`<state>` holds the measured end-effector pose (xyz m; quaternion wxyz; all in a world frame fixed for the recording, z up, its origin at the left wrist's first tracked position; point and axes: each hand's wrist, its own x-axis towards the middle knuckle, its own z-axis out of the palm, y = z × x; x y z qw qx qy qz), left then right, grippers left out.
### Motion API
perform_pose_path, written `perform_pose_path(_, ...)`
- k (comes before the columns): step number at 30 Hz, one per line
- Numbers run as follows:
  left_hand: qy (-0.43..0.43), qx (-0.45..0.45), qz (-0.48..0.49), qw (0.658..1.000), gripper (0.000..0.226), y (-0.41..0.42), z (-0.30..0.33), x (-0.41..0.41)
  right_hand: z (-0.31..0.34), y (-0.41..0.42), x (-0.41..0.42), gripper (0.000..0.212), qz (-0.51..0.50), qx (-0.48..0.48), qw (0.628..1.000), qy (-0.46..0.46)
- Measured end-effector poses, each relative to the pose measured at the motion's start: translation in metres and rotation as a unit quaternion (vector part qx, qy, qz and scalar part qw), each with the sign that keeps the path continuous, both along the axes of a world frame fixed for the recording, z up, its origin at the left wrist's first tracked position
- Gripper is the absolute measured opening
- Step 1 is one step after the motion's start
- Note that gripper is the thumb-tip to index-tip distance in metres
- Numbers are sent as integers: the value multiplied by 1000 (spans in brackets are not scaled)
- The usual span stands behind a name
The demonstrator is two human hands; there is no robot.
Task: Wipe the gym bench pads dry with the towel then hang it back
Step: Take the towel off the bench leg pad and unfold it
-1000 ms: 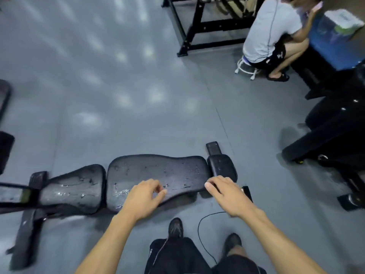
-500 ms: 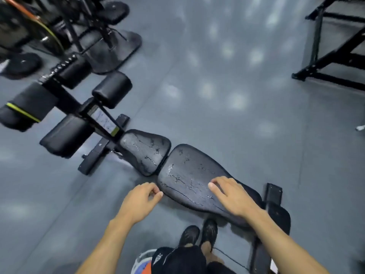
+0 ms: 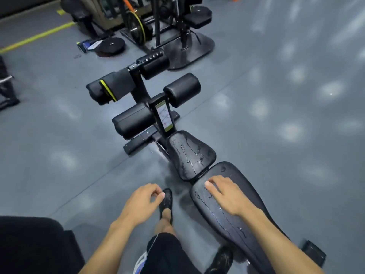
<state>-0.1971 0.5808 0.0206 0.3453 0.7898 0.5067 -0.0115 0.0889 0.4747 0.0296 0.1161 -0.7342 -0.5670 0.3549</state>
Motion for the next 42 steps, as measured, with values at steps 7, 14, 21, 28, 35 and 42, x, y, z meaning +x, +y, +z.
perform_pose_path(7,-36,6,6,999,17,142,-10,-28,-3,139,-42,61,-7,17,1000,-15)
perform_pose_path(14,-63,-3,73,995,14,314,-15,-95,-4,341,-123,45,20,37,999,5)
perform_pose_path(21,-159,-3,199,967,9,465,-23,-106,-14,474,-153,47,25,56,998,15)
perform_pose_path(28,-227,-117,351,901,56,560,-61,-67,-35,523,-158,41,15,44,999,9)
perform_pose_path(35,-266,-157,469,827,63,602,-89,-36,-48,512,-150,43,-15,19,999,25)
perform_pose_path(42,-232,-196,478,824,50,592,-102,-17,-48,501,-137,35,-27,31,998,36)
